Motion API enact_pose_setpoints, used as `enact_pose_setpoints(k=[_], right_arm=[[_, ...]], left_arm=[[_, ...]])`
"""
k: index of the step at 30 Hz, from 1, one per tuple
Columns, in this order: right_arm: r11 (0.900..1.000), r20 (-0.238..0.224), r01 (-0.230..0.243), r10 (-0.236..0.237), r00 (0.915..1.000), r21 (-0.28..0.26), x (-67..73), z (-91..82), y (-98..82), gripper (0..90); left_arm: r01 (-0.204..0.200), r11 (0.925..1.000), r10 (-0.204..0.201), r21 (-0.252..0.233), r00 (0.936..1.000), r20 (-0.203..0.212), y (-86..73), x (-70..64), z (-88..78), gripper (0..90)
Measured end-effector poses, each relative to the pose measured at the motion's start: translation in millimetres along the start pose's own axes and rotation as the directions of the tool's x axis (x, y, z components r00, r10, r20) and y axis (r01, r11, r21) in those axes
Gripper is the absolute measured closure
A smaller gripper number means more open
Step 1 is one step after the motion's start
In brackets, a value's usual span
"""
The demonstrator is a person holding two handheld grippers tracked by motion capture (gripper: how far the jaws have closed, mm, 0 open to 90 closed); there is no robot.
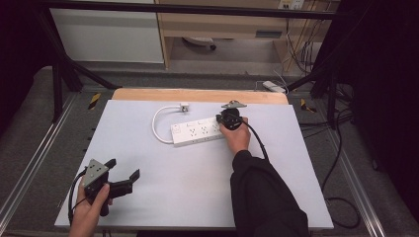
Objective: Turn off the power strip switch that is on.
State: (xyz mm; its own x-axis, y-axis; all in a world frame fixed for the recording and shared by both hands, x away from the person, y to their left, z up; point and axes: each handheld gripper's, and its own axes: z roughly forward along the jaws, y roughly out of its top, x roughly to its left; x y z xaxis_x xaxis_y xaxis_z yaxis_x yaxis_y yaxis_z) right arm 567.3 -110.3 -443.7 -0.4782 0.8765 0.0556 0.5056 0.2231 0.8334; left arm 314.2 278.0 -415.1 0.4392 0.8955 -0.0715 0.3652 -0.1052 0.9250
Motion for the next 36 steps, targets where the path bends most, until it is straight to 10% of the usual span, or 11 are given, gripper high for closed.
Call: enact_pose_setpoints(k=[36], right_arm=[[1.000,-0.023,0.016,-0.017,0.9996,-0.022,2.2,-0.6,-1.2,90.0]], left_arm=[[0.001,1.0000,-0.001,-0.002,1.0000,-0.001,-0.2,0.2,-0.3,5.3]])
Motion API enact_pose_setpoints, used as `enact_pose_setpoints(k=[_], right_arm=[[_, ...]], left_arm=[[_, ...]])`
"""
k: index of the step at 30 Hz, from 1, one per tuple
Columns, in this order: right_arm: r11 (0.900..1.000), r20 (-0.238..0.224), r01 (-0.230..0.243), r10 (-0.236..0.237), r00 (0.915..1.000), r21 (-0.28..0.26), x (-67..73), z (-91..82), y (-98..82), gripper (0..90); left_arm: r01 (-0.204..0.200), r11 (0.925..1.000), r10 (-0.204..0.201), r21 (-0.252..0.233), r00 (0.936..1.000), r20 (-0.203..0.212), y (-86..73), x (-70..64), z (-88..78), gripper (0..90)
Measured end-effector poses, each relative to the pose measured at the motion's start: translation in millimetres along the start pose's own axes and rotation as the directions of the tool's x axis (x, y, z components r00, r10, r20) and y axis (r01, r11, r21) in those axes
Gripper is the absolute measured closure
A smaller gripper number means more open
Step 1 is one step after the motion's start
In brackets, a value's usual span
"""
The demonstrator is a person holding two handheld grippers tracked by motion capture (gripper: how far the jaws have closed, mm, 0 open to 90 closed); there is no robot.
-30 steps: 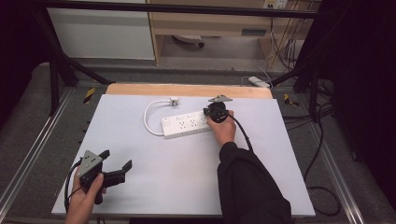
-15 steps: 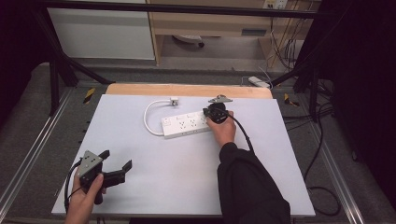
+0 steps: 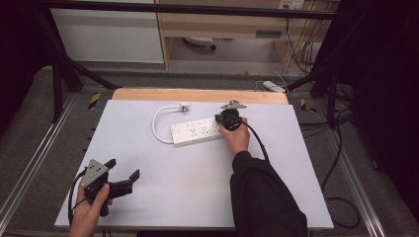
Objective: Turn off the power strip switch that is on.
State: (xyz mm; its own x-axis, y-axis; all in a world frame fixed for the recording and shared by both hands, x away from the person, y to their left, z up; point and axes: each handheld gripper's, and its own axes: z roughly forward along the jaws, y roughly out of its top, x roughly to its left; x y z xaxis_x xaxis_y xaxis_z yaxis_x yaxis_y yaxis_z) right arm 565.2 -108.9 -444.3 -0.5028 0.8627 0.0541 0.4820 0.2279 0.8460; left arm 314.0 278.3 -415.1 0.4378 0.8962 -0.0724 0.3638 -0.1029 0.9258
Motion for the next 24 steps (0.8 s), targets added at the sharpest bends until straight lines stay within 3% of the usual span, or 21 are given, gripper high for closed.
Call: enact_pose_setpoints(k=[5,7,10,24], right_arm=[[1.000,0.010,-0.020,0.020,0.9998,0.003,-4.7,-1.1,-3.0,90.0],[1.000,0.008,-0.003,0.003,1.0000,0.016,-3.1,-2.0,-1.4,90.0],[1.000,0.008,-0.010,0.011,0.9999,-0.011,-6.0,-5.7,-1.5,90.0],[1.000,-0.001,-0.004,0.004,1.0000,-0.020,-3.7,-12.7,1.6,90.0]], left_arm=[[0.003,1.0000,-0.003,-0.001,1.0000,0.002,0.0,0.5,-0.4,5.3],[0.001,1.0000,-0.001,-0.001,1.0000,0.000,0.2,0.8,-0.2,5.3],[-0.001,1.0000,0.001,-0.002,1.0000,0.000,0.3,0.5,-0.4,5.3],[-0.003,1.0000,0.003,0.000,1.0000,-0.002,0.4,0.6,-0.8,5.3]])
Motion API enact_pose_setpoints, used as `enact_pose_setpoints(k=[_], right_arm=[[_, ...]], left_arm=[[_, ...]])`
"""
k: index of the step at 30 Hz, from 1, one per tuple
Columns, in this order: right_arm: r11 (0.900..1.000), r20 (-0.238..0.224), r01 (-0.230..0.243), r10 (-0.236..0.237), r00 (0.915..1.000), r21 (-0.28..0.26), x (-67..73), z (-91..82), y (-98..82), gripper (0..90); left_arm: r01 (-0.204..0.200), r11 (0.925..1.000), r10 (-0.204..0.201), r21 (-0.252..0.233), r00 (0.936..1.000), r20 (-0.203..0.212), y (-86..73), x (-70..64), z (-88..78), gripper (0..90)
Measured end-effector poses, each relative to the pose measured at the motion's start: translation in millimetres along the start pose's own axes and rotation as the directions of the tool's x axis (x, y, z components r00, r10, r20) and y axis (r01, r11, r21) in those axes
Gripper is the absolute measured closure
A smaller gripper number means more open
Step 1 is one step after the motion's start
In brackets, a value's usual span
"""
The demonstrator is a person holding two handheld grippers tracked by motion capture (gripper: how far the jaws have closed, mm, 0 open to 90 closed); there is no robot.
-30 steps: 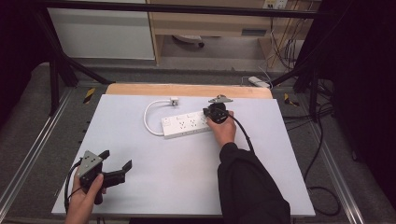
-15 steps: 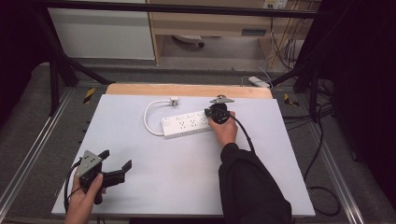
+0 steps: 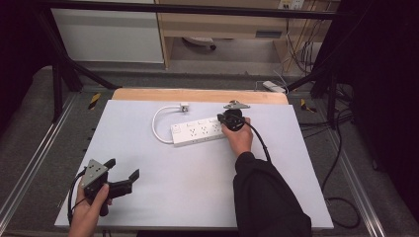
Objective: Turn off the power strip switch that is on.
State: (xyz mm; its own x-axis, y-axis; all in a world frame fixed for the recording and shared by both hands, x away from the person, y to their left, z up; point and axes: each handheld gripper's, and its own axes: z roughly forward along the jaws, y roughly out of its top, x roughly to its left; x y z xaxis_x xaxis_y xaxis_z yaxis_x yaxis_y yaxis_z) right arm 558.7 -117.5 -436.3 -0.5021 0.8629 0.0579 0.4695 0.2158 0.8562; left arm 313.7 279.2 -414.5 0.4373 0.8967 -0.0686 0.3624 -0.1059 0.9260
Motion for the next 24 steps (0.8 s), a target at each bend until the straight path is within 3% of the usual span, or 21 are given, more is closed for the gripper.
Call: enact_pose_setpoints(k=[10,24], right_arm=[[1.000,-0.007,-0.007,0.007,1.0000,-0.012,-0.5,-10.3,3.4,90.0],[0.999,-0.016,-0.013,0.012,0.9998,-0.053,-5.4,-38.6,7.8,90.0]], left_arm=[[-0.002,1.0000,0.002,-0.002,1.0000,-0.005,0.0,0.8,-0.4,5.3],[0.003,1.0000,-0.003,0.000,1.0000,-0.009,-0.8,1.2,-0.1,5.3]])
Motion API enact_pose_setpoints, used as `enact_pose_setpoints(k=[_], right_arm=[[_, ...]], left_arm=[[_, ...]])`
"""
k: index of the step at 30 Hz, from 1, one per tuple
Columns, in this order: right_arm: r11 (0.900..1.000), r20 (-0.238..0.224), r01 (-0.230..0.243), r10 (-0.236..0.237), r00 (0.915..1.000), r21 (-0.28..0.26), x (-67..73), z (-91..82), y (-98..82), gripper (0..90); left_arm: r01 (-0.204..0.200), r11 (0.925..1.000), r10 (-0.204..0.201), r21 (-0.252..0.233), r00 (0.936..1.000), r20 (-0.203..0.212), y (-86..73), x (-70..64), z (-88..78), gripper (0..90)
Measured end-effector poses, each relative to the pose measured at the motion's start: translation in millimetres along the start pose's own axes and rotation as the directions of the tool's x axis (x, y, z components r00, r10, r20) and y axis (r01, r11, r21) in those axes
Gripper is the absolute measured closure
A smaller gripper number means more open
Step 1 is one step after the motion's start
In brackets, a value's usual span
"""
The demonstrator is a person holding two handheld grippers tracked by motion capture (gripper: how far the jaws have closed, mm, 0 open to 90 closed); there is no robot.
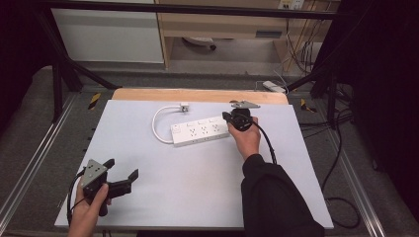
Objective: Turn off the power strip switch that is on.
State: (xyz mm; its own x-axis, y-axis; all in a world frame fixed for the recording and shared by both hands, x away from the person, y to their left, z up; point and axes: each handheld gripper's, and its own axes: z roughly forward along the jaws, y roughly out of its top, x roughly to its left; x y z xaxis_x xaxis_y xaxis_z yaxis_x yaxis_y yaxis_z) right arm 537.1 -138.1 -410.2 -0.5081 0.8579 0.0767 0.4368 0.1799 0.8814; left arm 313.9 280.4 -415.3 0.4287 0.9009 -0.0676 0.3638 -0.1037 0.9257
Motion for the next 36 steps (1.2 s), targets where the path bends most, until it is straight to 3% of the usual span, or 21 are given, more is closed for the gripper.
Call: enact_pose_setpoints(k=[24,30,36], right_arm=[[0.998,-0.022,-0.007,0.006,0.9997,-0.056,-9.1,-49.3,-4.2,89.2],[0.997,-0.016,-0.021,0.020,0.9997,-0.075,-9.2,-61.6,-3.0,70.0],[0.995,-0.012,-0.046,0.045,0.9989,-0.094,-12.2,-78.2,-1.7,44.0]], left_arm=[[-0.011,0.9999,0.011,0.012,0.9999,-0.003,-0.9,-0.6,-0.2,5.3],[-0.006,0.9999,0.006,0.009,1.0000,-0.002,-1.4,-0.9,0.1,5.3],[-0.012,0.9998,0.012,0.014,0.9999,-0.003,-1.6,-0.8,-0.3,5.3]])
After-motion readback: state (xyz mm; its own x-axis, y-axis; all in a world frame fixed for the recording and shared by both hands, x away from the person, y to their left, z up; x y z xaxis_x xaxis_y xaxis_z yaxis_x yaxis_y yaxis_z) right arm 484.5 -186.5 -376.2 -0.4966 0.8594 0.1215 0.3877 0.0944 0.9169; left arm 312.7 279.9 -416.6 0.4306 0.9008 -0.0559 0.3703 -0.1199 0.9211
